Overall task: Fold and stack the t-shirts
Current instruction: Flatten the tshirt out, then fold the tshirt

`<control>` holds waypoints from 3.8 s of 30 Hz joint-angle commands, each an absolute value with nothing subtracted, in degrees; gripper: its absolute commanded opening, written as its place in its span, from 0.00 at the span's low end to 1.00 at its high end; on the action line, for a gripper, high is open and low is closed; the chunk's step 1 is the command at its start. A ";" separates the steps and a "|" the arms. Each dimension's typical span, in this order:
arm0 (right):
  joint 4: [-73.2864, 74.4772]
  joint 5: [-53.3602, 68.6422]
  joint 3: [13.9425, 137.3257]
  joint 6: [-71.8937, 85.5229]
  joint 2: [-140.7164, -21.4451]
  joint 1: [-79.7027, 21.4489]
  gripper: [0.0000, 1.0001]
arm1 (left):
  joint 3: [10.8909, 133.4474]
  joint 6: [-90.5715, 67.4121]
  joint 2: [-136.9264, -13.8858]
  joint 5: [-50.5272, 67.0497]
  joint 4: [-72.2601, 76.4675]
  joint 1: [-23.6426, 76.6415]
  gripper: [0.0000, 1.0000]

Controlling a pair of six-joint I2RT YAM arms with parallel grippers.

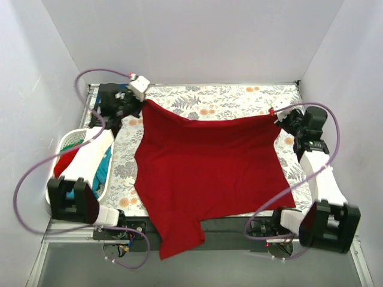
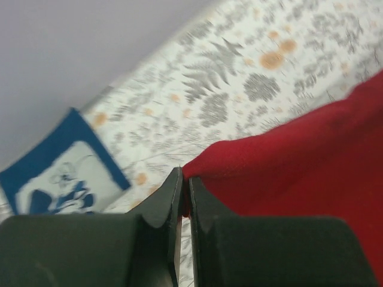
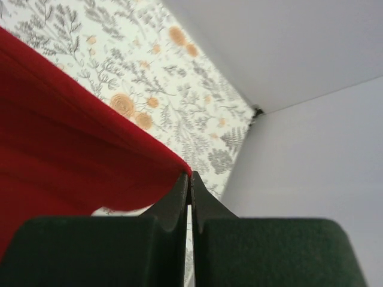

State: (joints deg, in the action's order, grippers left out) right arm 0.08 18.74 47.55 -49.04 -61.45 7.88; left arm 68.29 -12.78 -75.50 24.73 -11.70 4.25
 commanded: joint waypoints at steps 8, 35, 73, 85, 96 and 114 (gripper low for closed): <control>-7.74 17.41 65.90 -50.80 -96.47 8.17 0.01 | 90.24 -14.67 -112.19 10.20 -10.10 10.28 0.00; -0.27 23.20 84.11 -57.03 -112.50 9.75 0.01 | 103.10 -18.01 -117.52 1.94 -28.54 18.63 0.00; 15.64 29.01 66.45 -84.64 -101.33 14.94 0.01 | 76.73 -19.78 -94.83 12.05 -55.37 26.63 0.00; 22.23 30.06 75.50 -81.39 -102.13 17.14 0.01 | 82.00 -19.43 -93.87 8.79 -56.51 23.12 0.00; 25.75 29.36 65.84 -87.89 -97.30 18.02 0.01 | 78.93 -18.37 -92.81 12.48 -58.01 23.12 0.00; 30.67 28.21 70.04 -87.45 -99.14 18.72 0.01 | 77.52 -18.46 -92.11 13.18 -59.85 23.20 0.00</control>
State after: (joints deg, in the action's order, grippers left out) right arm 29.56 27.97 66.46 -87.92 -99.09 17.80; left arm 77.38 -18.20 -95.79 12.34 -58.50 23.05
